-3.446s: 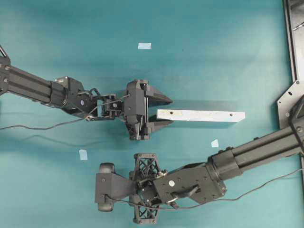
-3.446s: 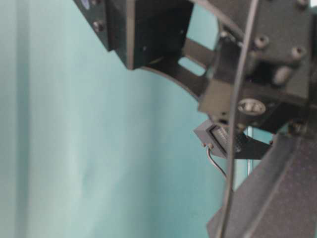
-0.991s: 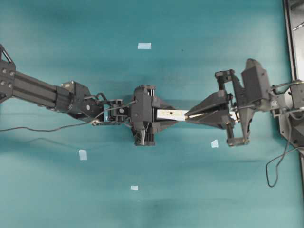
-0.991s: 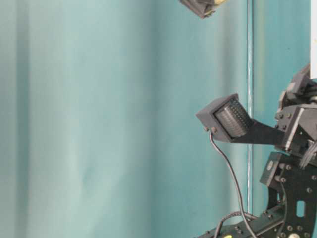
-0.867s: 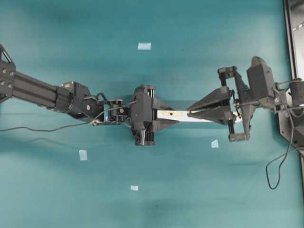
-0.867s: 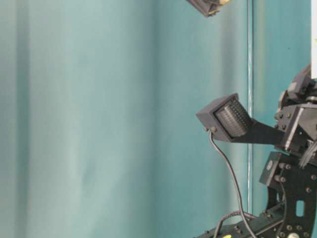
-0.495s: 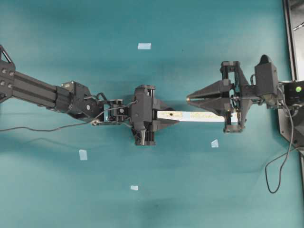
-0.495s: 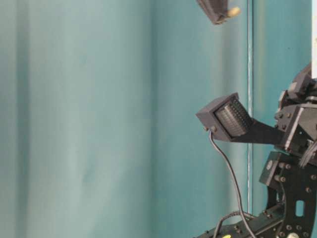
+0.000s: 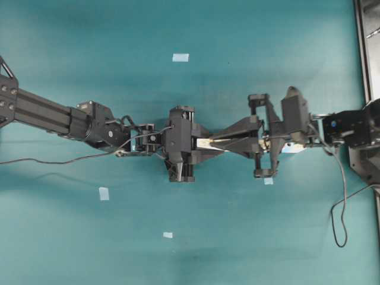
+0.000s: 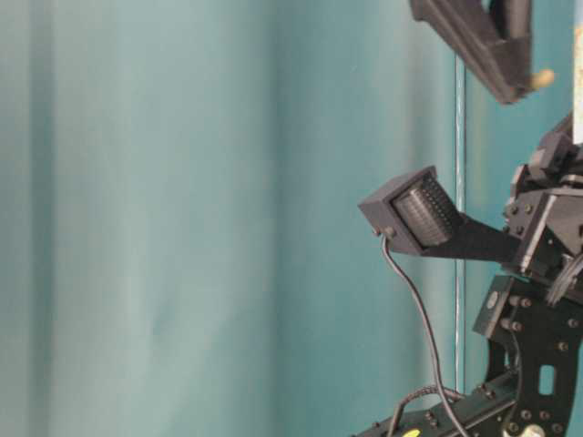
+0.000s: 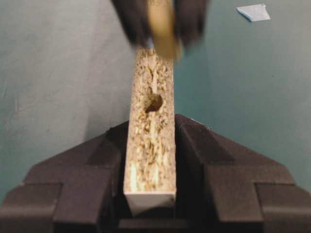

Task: Move the wooden board into place and insert the rod into its hole.
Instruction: 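Lower the dowel into the hole while the left gripper holds the strip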

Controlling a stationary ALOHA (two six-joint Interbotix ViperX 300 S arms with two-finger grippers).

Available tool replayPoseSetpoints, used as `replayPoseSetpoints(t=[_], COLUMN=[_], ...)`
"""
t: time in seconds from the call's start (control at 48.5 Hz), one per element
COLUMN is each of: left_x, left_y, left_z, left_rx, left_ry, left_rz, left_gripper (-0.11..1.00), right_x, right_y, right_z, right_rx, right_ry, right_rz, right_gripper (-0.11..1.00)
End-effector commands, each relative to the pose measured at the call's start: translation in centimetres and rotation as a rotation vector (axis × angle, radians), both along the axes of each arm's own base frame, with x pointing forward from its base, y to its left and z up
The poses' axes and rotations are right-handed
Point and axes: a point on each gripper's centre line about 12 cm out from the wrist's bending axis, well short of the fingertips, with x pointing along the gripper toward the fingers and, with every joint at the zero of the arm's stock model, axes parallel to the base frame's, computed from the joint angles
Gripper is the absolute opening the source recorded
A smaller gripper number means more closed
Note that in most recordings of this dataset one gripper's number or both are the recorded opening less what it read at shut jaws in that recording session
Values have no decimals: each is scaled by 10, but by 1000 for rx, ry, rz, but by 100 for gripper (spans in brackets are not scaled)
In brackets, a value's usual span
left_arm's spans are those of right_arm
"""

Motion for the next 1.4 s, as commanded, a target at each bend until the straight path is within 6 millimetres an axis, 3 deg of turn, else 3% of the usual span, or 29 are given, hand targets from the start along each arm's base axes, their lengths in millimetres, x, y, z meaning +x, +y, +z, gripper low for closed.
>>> replayPoseSetpoints(t=[0.0,0.66,1.383], left_x=[0,0,-1], left_y=[-4,-15,-16], left_z=[0,1,0], left_rx=[-2,-2,-3], left_ry=[17,18,23], left_rz=[-9,-31,-33], left_gripper=[24,24,24], right_x=[3,4,-2], right_y=[1,-6,4], right_z=[2,-6,-16], right_rx=[1,-29,-30], right_ry=[-15,28,112], right_rz=[0,-50,-19], right_gripper=[11,11,11])
